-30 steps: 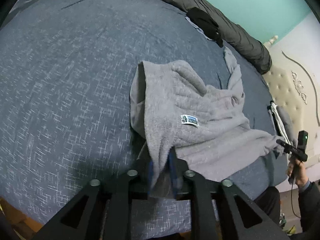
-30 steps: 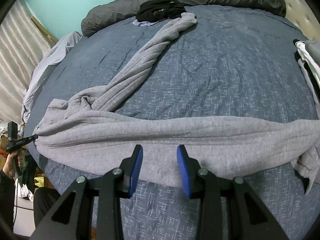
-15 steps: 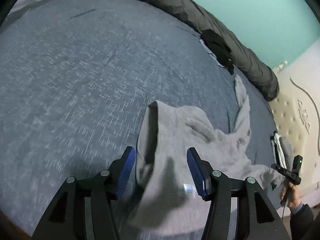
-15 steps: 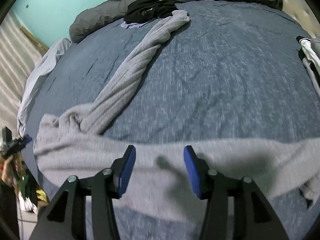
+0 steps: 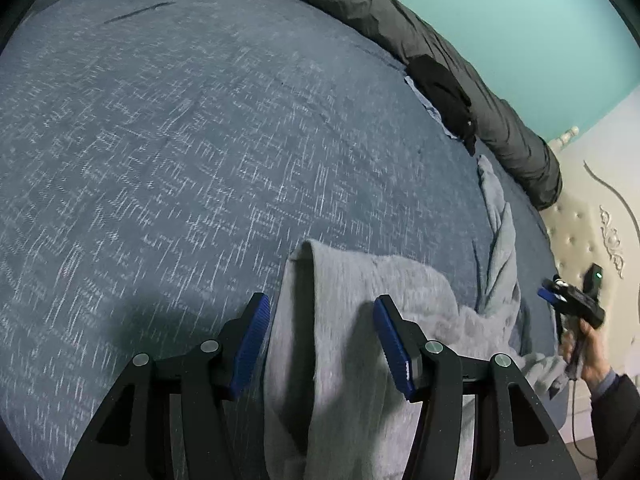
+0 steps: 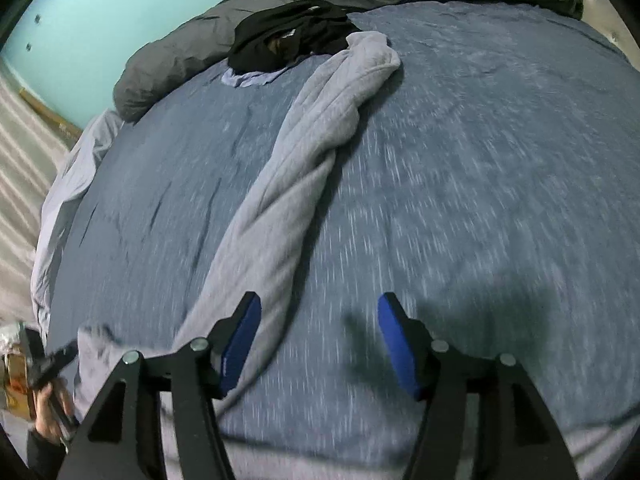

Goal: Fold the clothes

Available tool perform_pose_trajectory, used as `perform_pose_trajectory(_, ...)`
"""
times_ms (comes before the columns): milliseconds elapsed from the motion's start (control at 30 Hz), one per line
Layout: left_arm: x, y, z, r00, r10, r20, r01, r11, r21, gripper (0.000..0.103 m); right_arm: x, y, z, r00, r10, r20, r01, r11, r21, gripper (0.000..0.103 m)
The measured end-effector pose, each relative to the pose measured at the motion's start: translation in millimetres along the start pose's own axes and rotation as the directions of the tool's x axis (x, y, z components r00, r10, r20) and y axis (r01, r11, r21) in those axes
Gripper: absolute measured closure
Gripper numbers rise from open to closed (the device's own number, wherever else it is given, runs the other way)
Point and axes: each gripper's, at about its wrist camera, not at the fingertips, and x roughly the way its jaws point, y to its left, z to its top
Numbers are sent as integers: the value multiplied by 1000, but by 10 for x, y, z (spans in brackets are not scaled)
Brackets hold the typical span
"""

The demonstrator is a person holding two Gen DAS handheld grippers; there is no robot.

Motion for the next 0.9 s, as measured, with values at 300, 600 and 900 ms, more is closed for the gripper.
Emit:
perform_pose_trajectory(300,84,-120,75,999,-44,-9,44,998,51,44,630,-8,494,998,53,18,-55,993,101,41)
perform_pose_trajectory(600,276,-194,110,998,-36,-60,40,996,81,68,910,189,664,998,67,22,-68,997,22,81)
perform_pose_trajectory(900,76,-449,140,1000,-7,-26,10,990,139,94,84,256,650,984,40,173,-33,999,-43,94)
